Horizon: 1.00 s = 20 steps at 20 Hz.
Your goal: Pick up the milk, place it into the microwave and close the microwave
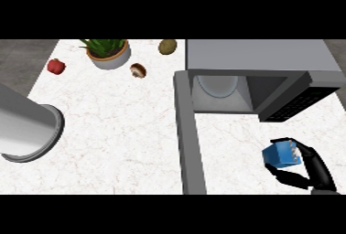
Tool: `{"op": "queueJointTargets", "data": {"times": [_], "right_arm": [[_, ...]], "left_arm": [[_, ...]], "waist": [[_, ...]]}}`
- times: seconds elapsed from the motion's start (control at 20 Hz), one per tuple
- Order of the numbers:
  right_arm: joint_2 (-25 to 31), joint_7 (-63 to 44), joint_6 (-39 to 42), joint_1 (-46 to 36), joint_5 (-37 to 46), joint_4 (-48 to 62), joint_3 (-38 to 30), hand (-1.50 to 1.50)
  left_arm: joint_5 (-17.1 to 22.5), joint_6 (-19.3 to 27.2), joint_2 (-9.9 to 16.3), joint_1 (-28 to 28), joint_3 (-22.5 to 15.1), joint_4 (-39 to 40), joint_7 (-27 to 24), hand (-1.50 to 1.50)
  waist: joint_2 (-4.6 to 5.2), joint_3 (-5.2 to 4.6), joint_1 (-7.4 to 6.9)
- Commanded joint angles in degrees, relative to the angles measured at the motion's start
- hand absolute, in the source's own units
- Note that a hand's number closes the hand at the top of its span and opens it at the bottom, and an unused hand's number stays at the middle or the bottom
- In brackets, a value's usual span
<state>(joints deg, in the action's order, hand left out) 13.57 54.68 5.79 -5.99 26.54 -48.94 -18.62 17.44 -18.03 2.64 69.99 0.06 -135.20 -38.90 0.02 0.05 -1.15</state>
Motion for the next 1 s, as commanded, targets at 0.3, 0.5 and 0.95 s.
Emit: {"op": "queueJointTargets", "data": {"times": [0.3, 0.5, 0.95], "right_arm": [[0.03, 5.92, -12.89, -10.42, 6.57, 17.17, 1.13, 1.5], [-4.51, 2.89, -19.0, -18.16, 7.74, 22.94, 0.72, 1.5], [-5.39, 11.83, -15.81, -24.25, 4.78, 29.09, -1.51, 1.5]], "left_arm": [[2.36, -2.09, -0.27, -0.6, 1.73, -1.4, 1.9, -1.5], [0.55, -4.2, -0.21, -3.39, 2.92, 5.15, -2.07, -1.5], [0.68, -4.98, -1.67, -0.17, 1.4, 0.85, -0.24, -1.5]], "waist": [[0.3, 0.1, -0.26], [0.56, 0.16, -1.55], [0.56, 0.18, -1.3]]}}
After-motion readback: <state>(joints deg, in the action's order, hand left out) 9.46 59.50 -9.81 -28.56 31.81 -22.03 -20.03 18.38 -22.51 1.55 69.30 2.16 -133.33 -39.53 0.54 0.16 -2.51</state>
